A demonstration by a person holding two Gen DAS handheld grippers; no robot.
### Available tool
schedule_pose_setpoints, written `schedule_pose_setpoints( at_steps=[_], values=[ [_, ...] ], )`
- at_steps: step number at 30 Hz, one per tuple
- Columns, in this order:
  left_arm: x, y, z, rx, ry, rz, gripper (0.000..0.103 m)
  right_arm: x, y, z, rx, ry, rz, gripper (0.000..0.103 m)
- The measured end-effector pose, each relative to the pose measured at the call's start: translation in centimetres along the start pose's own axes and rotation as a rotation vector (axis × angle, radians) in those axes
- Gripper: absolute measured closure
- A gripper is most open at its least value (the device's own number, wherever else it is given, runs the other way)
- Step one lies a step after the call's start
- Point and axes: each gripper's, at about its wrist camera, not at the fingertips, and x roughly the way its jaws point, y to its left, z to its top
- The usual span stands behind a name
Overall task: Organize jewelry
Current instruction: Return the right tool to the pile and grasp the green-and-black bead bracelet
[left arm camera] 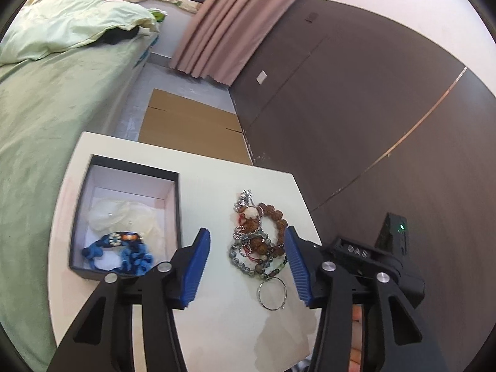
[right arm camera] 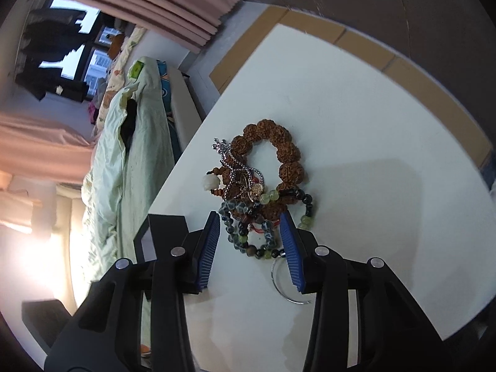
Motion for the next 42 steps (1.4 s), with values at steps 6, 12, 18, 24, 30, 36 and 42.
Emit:
schedule_pose_setpoints(
  at_steps=[6,12,18,24,30,36,42],
  values=[
    [2.0,-0.7,0.0,0.008,0.03,-0.018,0.062,1.7,-0.6,0.3,0.082,0.051,0.043,0.062],
    [3.7,-1.0,0.2,0.012,0.053,-0.022,0.062,1.6,-1.3,0.5,0.128,0.047,0.03,0.066],
    [5.3,-1.2,-0.2,0.018,0.081,-0.009,0.062,1.5,-2.5,1.2,0.165,0.074,0.05,0.074],
    [6.7,-1.8,-0.8,0.035,0.106,0.001,0.062,1.3,-3.9,1.9,0.222,0.101,0.091,0.075],
    [8.4,-2.4,-1.7,0.051,0.13,0.011,0.062,0.7,-5.6,2.1,0.273,0.115,0.114,0.094],
    [9.8,-2.5,-2.4,0.04,0.158,0.014,0.062,-2.6,-4.2,1.8,0.187,0.02,0.103,0.094],
    [11.3,-3.5,-3.9,0.086,0.19,0.047,0.066,-5.5,-3.8,1.6,0.132,-0.063,0.067,0.094]
  ],
)
